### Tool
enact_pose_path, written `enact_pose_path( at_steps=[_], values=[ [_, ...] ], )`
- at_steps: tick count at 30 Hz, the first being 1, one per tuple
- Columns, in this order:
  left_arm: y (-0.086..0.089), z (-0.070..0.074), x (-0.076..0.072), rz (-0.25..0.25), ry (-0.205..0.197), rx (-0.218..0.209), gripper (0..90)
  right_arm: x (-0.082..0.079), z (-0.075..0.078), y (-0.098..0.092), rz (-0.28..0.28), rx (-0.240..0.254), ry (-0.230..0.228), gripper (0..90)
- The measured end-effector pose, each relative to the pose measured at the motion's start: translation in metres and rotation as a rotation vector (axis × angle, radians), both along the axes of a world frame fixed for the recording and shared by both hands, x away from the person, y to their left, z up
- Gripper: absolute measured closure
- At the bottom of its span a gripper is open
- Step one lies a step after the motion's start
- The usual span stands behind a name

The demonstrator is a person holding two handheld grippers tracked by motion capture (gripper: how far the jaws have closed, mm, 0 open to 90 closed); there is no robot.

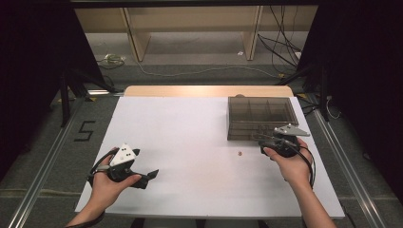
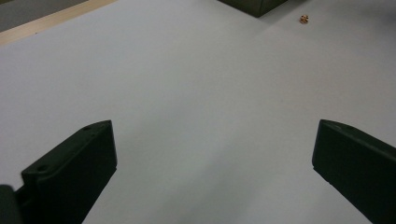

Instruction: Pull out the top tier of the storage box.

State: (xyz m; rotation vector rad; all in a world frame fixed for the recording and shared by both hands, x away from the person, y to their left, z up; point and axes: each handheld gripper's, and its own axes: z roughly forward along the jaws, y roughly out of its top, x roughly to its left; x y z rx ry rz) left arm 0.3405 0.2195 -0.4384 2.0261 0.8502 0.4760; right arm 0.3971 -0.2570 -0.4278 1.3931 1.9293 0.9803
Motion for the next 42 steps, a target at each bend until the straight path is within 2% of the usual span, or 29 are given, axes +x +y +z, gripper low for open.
enact_pose_path(
  at_steps=[8,10,13,14,15,16,17,18,19,21,26,31,32,34,35,41,42],
  values=[
    [0.000,0.000,0.000,-0.001,-0.001,0.000,0.0,0.009,-0.003,0.001,-0.016,-0.003,0.030,40.2],
    [0.000,0.000,0.000,-0.002,-0.002,0.000,0.0,0.014,-0.001,0.000,-0.013,-0.008,0.078,39.9],
    [-0.001,0.000,0.000,-0.004,0.000,0.001,0.0,0.020,0.001,-0.001,-0.021,-0.011,0.115,41.3],
    [-0.001,0.000,0.000,-0.004,0.000,0.001,0.0,0.020,0.001,-0.001,-0.021,-0.011,0.115,41.3],
    [-0.001,0.000,0.000,-0.002,0.000,0.000,0.0,0.024,0.003,-0.001,-0.027,-0.020,0.152,42.9],
    [-0.001,0.000,0.000,-0.002,0.000,0.000,0.0,0.024,0.003,-0.001,-0.027,-0.020,0.152,42.9],
    [-0.001,0.000,0.000,-0.001,0.000,-0.001,0.0,0.029,0.006,-0.001,-0.034,-0.023,0.181,42.9],
    [-0.001,0.000,0.000,-0.002,-0.001,-0.002,0.0,0.029,0.006,-0.001,-0.034,-0.023,0.181,42.9],
    [-0.001,0.000,0.000,-0.004,-0.002,-0.002,0.0,0.033,0.009,0.000,-0.039,-0.023,0.218,41.8],
    [-0.001,0.000,0.000,-0.004,-0.001,-0.001,0.0,0.037,0.013,0.003,-0.040,-0.031,0.245,43.3],
    [0.000,0.000,0.000,-0.003,-0.002,-0.005,0.0,0.044,0.020,0.009,-0.059,-0.040,0.254,47.0],
    [0.000,0.000,0.000,-0.005,-0.002,-0.002,0.0,0.050,0.027,0.012,-0.072,-0.052,0.291,44.2],
    [-0.001,0.000,0.000,-0.006,-0.002,-0.002,0.0,0.053,0.029,0.013,-0.081,-0.048,0.321,43.9],
    [-0.001,0.000,0.000,-0.009,-0.002,-0.001,0.0,0.055,0.030,0.013,-0.085,-0.050,0.323,43.9],
    [-0.001,0.000,0.000,-0.009,-0.003,-0.003,0.0,0.057,0.032,0.014,-0.097,-0.050,0.342,43.9],
    [-0.001,0.000,0.000,-0.008,0.000,-0.002,0.0,0.062,0.033,0.017,-0.102,-0.053,0.368,44.0],
    [-0.001,0.000,0.001,-0.008,0.000,-0.003,0.0,0.064,0.033,0.017,-0.105,-0.063,0.383,44.4]
  ],
)
